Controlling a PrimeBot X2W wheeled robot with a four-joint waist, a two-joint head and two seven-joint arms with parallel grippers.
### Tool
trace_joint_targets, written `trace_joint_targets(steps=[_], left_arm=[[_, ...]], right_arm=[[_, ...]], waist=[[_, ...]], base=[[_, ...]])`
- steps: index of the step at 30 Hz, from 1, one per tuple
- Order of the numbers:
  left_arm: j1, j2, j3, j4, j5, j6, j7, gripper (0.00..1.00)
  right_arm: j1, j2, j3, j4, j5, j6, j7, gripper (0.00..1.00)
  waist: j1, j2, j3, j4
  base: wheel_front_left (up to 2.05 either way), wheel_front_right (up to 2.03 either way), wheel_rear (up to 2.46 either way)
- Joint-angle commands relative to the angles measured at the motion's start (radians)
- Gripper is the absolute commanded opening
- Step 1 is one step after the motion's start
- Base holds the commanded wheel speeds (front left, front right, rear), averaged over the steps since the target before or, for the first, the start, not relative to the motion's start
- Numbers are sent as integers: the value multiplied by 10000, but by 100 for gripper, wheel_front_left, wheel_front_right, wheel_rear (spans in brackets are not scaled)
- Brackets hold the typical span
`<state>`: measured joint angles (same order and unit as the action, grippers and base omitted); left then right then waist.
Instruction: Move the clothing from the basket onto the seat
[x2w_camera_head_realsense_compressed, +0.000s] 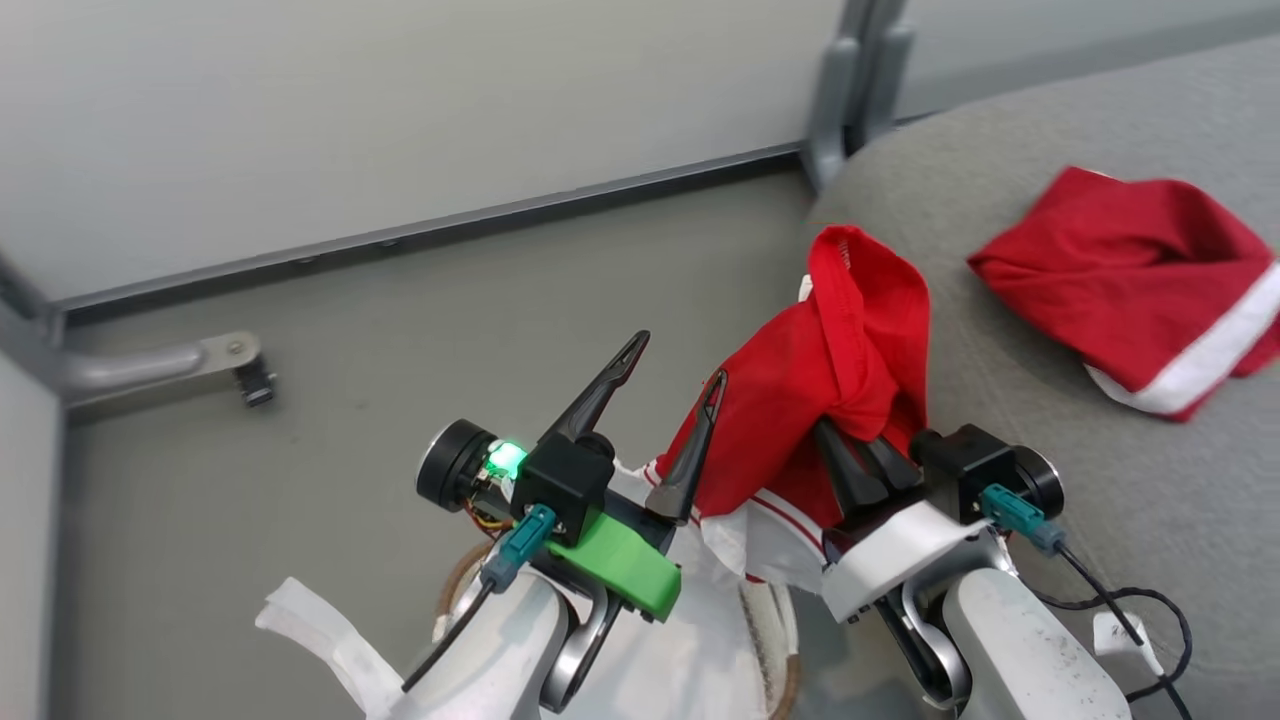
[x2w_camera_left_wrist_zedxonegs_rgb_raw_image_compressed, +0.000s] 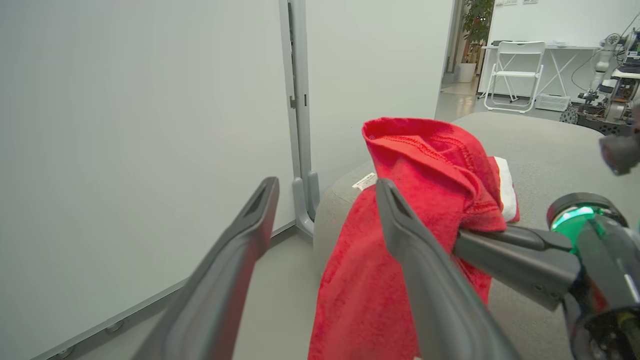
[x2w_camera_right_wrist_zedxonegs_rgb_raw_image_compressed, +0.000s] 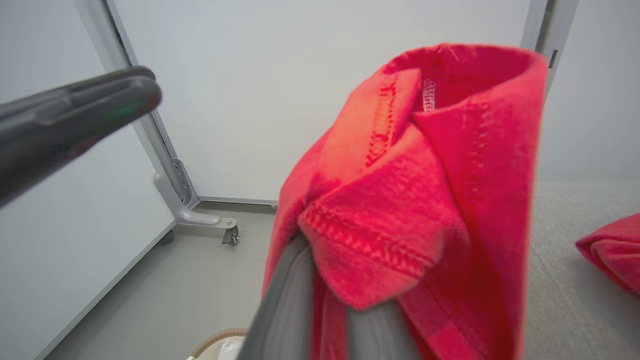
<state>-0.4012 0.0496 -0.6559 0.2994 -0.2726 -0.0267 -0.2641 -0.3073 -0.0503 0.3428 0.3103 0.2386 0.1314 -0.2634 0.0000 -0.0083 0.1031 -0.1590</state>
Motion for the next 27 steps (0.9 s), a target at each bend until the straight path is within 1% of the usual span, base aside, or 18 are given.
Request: trace_joint_targets(steps=[1,5,7,12,16,18,23,27], left_arm=[[31,26,39,47,112,-62,-3,100],[77,31,206,182,229,-162,-3,100],[101,32,251,237,280,-206,-3,100],[160,37,388,433,410,-291,-3,100],[253,40,508,594,518,-391,-3,100],[234,40,543,696,595,-434,-3,100],[129,40,573,886,770,-535,-3,100],[-32,39,648,1103,1022,-610,-3,100]], right_arm=[[136,-46,-113,-82,11,-14,-17,0],[268,-111,-236,-226,50,-14,-17,0],[296,-185,-298,-290,62,-14,-18,0],[11,-433,-453,-429,31,-14,-16,0],[-627,-785,-714,-577,30,-14,-18,0],[-1075,-1066,-884,-639,29,-14,-16,0],[-2592,-2051,-1357,-838,-83,-14,-18,0],[-3987,-2802,-2081,-807,9,-14,-16,0]], waist=[[0,83,358,-1494],[0,83,524,-2229],[0,83,607,-2469],[0,83,829,-2892],[0,83,1047,-3131],[0,83,1177,-3181],[0,83,1565,-3123],[0,83,2028,-2990]], base=[[0,0,0],[0,0,0],[0,0,0],[0,0,0],[0,0,0],[0,0,0],[0,0,0],[0,0,0]])
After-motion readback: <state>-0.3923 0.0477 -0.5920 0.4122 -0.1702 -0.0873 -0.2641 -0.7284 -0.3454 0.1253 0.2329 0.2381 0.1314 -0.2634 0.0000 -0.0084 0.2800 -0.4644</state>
